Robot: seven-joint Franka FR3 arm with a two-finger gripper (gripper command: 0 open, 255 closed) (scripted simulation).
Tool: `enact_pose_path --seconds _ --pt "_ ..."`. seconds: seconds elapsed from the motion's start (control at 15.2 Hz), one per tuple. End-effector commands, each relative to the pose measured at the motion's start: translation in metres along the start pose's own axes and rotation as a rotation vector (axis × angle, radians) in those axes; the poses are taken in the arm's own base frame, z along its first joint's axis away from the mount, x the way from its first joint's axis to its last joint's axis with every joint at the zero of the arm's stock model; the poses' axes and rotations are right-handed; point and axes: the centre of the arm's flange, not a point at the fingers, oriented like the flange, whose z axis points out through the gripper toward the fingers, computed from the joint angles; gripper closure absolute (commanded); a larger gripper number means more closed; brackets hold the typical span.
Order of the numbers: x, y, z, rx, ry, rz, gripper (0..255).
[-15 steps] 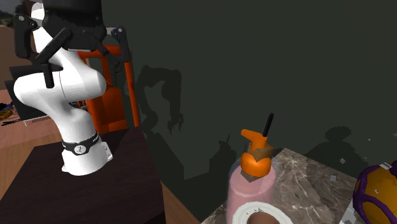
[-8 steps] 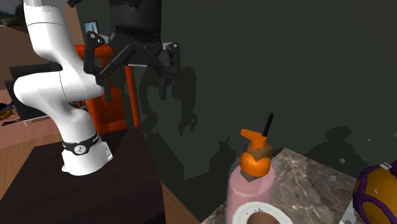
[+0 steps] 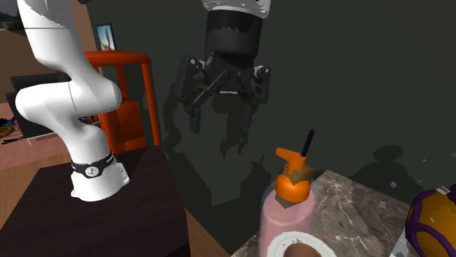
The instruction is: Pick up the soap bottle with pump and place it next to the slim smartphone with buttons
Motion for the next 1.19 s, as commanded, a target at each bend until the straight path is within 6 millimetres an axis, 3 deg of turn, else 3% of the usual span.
enact_pose_path --seconds 0.0,0.53,1.12 --pt "0.015 -0.027 0.004 -0.006 -0.001 -0.001 0" --pt "0.066 -0.115 0.019 -0.030 -0.006 -0.013 0" --pt "0.065 -0.114 0.059 -0.030 -0.006 -0.013 0"
